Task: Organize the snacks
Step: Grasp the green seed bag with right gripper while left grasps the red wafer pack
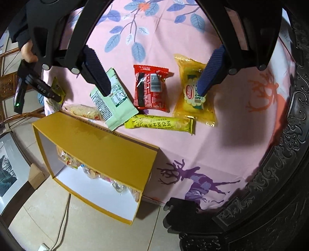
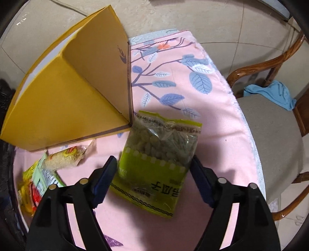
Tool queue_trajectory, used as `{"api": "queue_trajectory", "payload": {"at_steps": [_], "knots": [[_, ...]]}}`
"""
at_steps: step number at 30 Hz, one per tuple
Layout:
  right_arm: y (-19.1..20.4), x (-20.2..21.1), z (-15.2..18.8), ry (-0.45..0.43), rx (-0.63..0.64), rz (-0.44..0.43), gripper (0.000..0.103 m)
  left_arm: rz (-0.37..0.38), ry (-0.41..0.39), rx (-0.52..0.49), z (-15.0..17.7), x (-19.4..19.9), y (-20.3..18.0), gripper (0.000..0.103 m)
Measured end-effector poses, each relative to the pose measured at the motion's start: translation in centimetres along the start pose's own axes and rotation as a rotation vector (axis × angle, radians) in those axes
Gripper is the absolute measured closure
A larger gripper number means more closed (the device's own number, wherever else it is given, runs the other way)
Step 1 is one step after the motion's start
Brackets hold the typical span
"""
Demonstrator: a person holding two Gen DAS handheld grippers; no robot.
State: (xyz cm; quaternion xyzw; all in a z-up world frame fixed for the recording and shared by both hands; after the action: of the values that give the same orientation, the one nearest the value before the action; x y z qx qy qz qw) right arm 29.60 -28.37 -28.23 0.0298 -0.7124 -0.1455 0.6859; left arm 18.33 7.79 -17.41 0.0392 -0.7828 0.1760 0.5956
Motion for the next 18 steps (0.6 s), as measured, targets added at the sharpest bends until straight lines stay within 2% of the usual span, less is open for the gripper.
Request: {"api": "queue_trajectory", "payload": {"at_steps": [2,3,5,11,14,18], "knots": [[0.8,-0.3,0.4,-0.036,0.011,0.064,0.024,-0.003,-0.006,0.002,-0.1,0.2,0.2,0.011],[1.4,-0.5,0.7,-0.050,0.034,0.112,0.025,-0.004,-0.006,0.006,-0.2,0.2,0.3,0.011],[2.0,-0.6,1.4,-0.073,0.065,0.154,0.030,-0.005,-0.006,0.018,-0.2,0.3,0.7,0.011],[2.1,-0.2,3.3,-0.050,0.122,0.118,0.036,-0.020,0.008,0.063,-0.2,0.0,3.2,0.011],[3.0,0.3,6.6,-0.010,0.205,0.096,0.036,-0.026,0.044,0.056,0.4,-0.7,3.6,0.011],[4.5,1.0,11.2,0.019,0.294,0.086,0.035,-0.022,0.082,0.002,1.9,-2.3,2.1,0.011]]}}
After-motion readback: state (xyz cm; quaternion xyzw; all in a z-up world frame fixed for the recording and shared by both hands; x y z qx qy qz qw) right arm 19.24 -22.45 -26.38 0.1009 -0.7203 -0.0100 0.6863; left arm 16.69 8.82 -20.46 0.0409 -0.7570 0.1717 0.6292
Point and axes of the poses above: each gripper's, at about its wrist camera, not at the fingertips, and x roughly against the way its jaws point, y to its left, z to its underside, the point moved 2 cm from there along -x, roughly the way its jaws point, and after that the axes turned 12 degrees about y, right-handed, at the moved point
